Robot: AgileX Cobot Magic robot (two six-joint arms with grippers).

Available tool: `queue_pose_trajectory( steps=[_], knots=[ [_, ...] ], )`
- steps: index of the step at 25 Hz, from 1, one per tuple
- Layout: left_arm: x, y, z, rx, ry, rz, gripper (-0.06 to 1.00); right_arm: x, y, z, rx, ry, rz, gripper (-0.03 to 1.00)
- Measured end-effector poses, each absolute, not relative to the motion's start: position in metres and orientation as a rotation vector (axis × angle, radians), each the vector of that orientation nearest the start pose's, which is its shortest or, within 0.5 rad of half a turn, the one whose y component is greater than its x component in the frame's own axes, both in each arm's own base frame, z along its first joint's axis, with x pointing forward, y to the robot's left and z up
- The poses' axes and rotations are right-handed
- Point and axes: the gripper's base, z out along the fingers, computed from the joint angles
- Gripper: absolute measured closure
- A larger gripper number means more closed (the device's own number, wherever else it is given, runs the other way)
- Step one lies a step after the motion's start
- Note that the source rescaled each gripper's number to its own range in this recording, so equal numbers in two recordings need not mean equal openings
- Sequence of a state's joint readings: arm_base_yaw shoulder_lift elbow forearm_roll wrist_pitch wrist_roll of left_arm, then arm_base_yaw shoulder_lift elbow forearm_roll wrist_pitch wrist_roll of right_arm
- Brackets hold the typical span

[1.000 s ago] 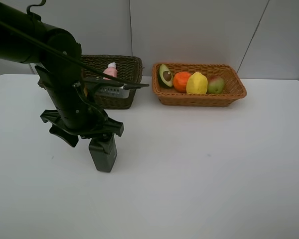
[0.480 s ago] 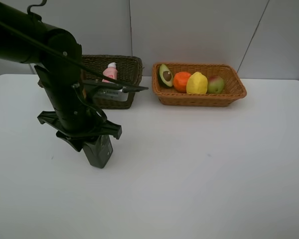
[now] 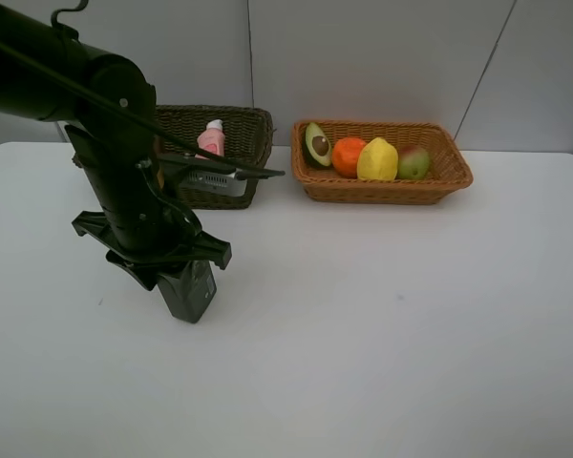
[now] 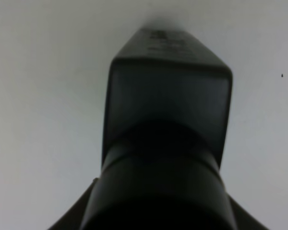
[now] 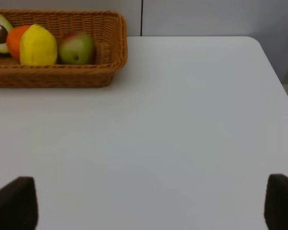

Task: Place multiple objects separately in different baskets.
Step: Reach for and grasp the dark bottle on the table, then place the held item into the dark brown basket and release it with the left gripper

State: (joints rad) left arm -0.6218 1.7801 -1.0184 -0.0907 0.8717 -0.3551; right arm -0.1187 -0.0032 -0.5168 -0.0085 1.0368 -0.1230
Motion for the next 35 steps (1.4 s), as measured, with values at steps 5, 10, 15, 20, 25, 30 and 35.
queue_pose_trajectory(
  steps=[5, 10, 15, 20, 25, 30, 35],
  knots=[
    [0.247, -0.185, 0.161, 0.329, 3.133, -0.116, 0.46, -0.006, 0.000, 0.284, -0.004, 2.004, -0.165, -0.03],
    [0.246, -0.184, 0.161, 0.350, 3.143, -0.107, 0.46, -0.006, 0.000, 0.284, -0.004, 2.004, -0.165, -0.03],
    [0.248, -0.186, 0.169, 0.385, 3.167, -0.089, 0.46, -0.006, 0.000, 0.284, -0.004, 2.004, -0.165, -0.03],
    [0.255, -0.191, 0.185, 0.439, 3.164, -0.092, 0.46, -0.006, 0.000, 0.284, -0.004, 2.004, -0.165, -0.03],
    [0.263, -0.197, 0.204, 0.475, 3.143, -0.108, 0.46, -0.006, 0.000, 0.284, -0.004, 2.004, -0.165, -0.03],
    [0.271, -0.201, 0.222, 0.526, 3.103, -0.103, 0.46, -0.006, 0.000, 0.284, -0.004, 2.004, -0.165, -0.03],
    [0.284, -0.205, 0.251, 0.550, 3.029, -0.069, 0.46, -0.006, 0.000, 0.284, -0.004, 2.004, -0.165, -0.03]
  ],
)
